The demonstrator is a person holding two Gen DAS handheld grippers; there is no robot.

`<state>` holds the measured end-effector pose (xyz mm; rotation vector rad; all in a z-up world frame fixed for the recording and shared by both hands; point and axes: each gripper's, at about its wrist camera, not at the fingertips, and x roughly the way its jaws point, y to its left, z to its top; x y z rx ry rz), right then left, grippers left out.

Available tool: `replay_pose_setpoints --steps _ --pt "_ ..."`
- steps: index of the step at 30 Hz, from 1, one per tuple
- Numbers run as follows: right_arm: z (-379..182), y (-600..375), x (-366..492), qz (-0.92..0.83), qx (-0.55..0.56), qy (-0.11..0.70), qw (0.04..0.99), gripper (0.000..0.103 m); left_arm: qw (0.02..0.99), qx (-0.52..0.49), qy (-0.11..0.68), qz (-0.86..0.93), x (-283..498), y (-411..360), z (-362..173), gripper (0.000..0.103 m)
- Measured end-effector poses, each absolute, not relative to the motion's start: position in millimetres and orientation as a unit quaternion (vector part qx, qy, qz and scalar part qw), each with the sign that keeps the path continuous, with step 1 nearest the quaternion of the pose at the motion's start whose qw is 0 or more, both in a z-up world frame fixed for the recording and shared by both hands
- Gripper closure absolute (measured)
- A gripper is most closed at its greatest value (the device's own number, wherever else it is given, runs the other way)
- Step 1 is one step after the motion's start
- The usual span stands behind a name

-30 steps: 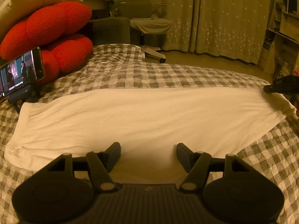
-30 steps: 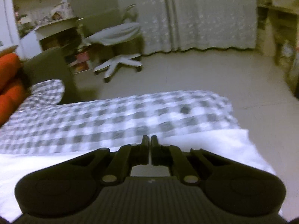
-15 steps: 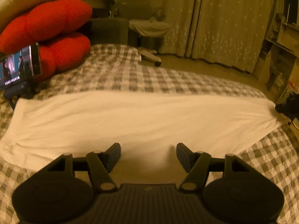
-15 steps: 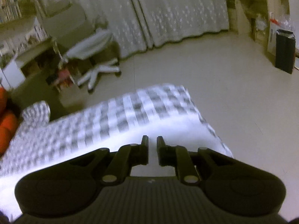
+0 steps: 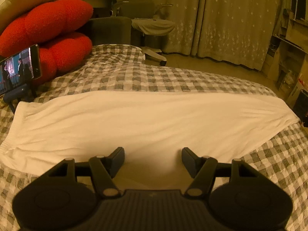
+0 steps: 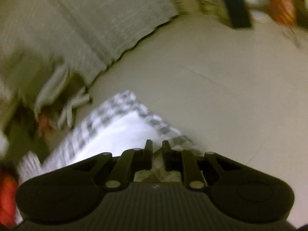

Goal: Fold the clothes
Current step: 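Lower the right tool and pinch the white garment end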

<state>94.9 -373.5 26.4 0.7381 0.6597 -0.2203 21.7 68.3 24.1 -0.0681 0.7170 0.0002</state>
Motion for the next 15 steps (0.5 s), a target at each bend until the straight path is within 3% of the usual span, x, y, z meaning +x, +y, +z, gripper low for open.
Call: replay_pose_setpoints --steps 2,6,14,15 --pt "24.5 -379.2 90.5 -0.101 0.385 0.31 0.863 0.055 0.936 -0.037 0.351 0.001 22.3 69.5 24.2 0.036" --pt "16.7 -378.7 92.8 -0.088 0.425 0.307 0.847 0.055 0.936 -0.034 0.351 0.002 24.1 69.3 23.3 0.036" --pt "19.3 -363.8 103.9 -0.085 0.38 0.296 0.872 0.056 0.937 -0.027 0.348 0.006 26.2 67.4 21.7 0.036" --pt "19.2 -361.5 105.5 -0.086 0.376 0.296 0.874 0.062 0.937 -0.024 0.348 0.007 26.2 66.7 21.5 0.036"
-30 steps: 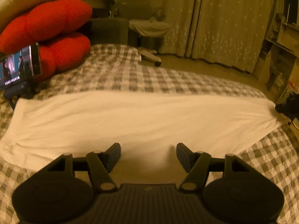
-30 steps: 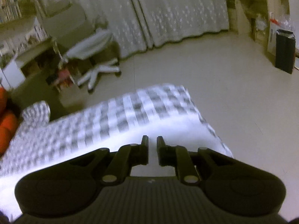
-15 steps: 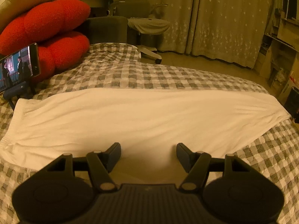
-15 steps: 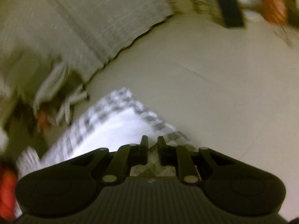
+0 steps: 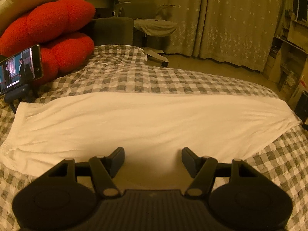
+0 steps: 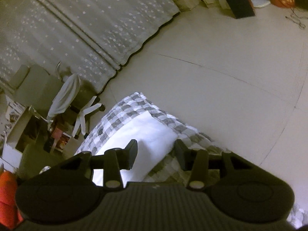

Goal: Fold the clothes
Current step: 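Lower the right tool and pinch the white garment end, then lift the garment end with the right tool while the left tool approaches it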

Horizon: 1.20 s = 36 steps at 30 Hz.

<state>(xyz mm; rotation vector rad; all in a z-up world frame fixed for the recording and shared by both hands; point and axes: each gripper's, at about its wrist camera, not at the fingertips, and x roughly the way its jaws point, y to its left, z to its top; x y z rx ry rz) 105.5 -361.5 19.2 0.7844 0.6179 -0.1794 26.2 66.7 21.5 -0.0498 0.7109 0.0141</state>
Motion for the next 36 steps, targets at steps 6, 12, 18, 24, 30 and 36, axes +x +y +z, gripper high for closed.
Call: replay_pose_setpoints --steps 6,12,18,24,30,36 --pt "20.7 -348.6 112.8 -0.083 0.358 0.284 0.885 0.094 0.938 -0.028 0.346 0.01 26.3 68.2 22.0 0.036" --pt "43.7 -324.3 112.8 -0.051 0.322 0.238 0.915 0.094 0.938 -0.058 0.343 0.013 28.0 80.4 25.4 0.036" --pt "71.3 -269.9 105.1 0.025 0.211 0.189 0.959 0.094 0.938 -0.09 0.333 0.038 30.0 99.6 29.3 0.036" --pt "72.2 -165.8 88.5 0.168 0.021 0.178 0.969 0.094 0.935 -0.129 0.328 0.038 30.4 109.2 27.9 0.036" --pt "30.3 -74.8 68.9 0.279 -0.187 0.219 0.916 0.093 0.93 -0.168 0.324 0.03 30.5 117.2 25.6 0.036" --pt "24.0 -70.3 58.6 0.338 -0.247 0.23 0.879 0.088 0.93 -0.17 0.325 0.027 31.8 117.5 25.0 0.035"
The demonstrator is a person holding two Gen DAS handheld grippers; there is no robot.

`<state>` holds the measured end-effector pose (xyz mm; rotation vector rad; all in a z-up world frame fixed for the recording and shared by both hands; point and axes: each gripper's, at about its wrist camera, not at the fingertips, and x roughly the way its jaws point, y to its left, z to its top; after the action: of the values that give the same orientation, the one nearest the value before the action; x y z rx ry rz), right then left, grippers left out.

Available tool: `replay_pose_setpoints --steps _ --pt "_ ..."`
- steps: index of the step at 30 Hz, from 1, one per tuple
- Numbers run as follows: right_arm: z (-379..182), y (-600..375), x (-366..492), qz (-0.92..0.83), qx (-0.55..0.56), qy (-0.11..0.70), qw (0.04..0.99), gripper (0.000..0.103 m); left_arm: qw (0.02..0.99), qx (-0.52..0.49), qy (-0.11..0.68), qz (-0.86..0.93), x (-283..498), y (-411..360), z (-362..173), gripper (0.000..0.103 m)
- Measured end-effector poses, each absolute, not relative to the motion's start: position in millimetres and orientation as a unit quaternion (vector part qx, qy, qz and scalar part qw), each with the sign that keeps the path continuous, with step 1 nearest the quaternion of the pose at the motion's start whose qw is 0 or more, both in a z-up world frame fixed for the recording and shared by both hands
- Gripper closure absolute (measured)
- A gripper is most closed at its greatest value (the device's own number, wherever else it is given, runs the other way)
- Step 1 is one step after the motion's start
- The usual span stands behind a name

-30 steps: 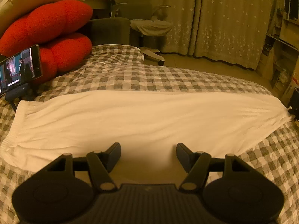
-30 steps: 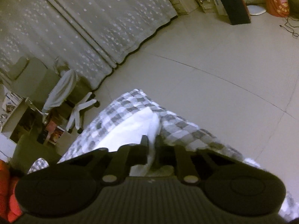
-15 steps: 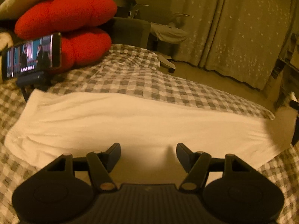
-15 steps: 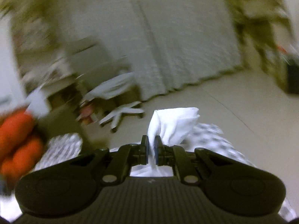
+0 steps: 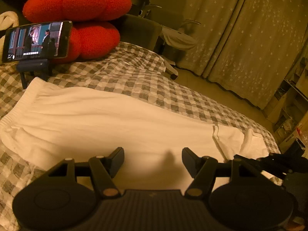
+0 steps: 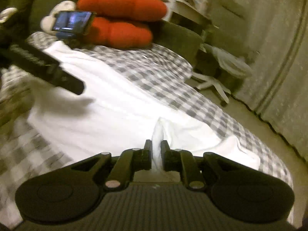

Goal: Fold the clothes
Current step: 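Lift the garment end with the right tool while the left tool approaches it, then close the left tool on the garment end beside the right tool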

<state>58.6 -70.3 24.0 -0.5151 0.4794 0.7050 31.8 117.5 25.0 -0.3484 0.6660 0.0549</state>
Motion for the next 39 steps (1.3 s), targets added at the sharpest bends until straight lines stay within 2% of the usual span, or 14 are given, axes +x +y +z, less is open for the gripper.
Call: replay_pose_setpoints --steps 2,3,4,5,14,17,22,24,27,31,32,33,34,39 --pt "28.7 -77.6 57.2 0.356 -0.243 0.227 0.874 0.084 0.93 -0.17 0.325 0.026 32.0 117.4 25.0 0.035" --pt "29.1 -80.0 56.2 0.352 -0.244 0.224 0.875 0.069 0.93 -0.171 0.325 0.025 31.9 117.2 25.2 0.035" --pt "28.9 -81.5 55.5 0.346 -0.246 0.221 0.878 0.062 0.93 -0.171 0.325 0.025 31.7 117.1 25.5 0.035" --pt "28.4 -83.3 55.9 0.341 -0.247 0.219 0.88 0.059 0.93 -0.172 0.325 0.023 31.5 116.9 25.8 0.035" --pt "18.9 -65.0 58.4 0.354 -0.246 0.23 0.873 0.059 0.931 -0.174 0.321 0.006 30.2 111.3 27.6 0.035" --pt "22.5 -61.3 56.4 0.364 -0.242 0.234 0.869 0.098 0.932 -0.172 0.318 -0.002 29.6 109.2 28.3 0.035" --pt "22.0 -56.5 40.6 0.373 -0.285 0.218 0.856 0.098 0.933 -0.172 0.315 -0.019 31.3 103.7 29.5 0.035" --pt "20.4 -58.9 40.3 0.374 -0.287 0.219 0.854 0.095 0.934 -0.168 0.316 -0.019 31.9 101.8 28.9 0.035" --pt "19.9 -60.1 40.4 0.368 -0.288 0.218 0.857 0.086 0.932 -0.178 0.315 -0.025 32.3 103.2 28.8 0.035" --pt "19.7 -59.0 41.5 0.363 -0.288 0.221 0.858 0.086 0.923 -0.214 0.319 -0.037 36.5 107.1 28.3 0.035" --pt "20.4 -59.1 41.6 0.364 -0.287 0.221 0.858 0.087 0.919 -0.229 0.319 -0.042 38.7 107.7 28.1 0.035" --pt "21.3 -59.2 41.8 0.364 -0.285 0.222 0.858 0.096 0.915 -0.244 0.319 -0.048 41.3 108.0 27.8 0.035" --pt "22.5 -59.2 41.1 0.366 -0.284 0.218 0.859 0.098 0.91 -0.26 0.318 -0.053 43.8 108.3 27.4 0.035" --pt "31.0 -58.6 29.8 0.367 -0.298 0.17 0.865 0.099 0.876 -0.338 0.33 -0.094 68.9 103.1 22.1 0.035"
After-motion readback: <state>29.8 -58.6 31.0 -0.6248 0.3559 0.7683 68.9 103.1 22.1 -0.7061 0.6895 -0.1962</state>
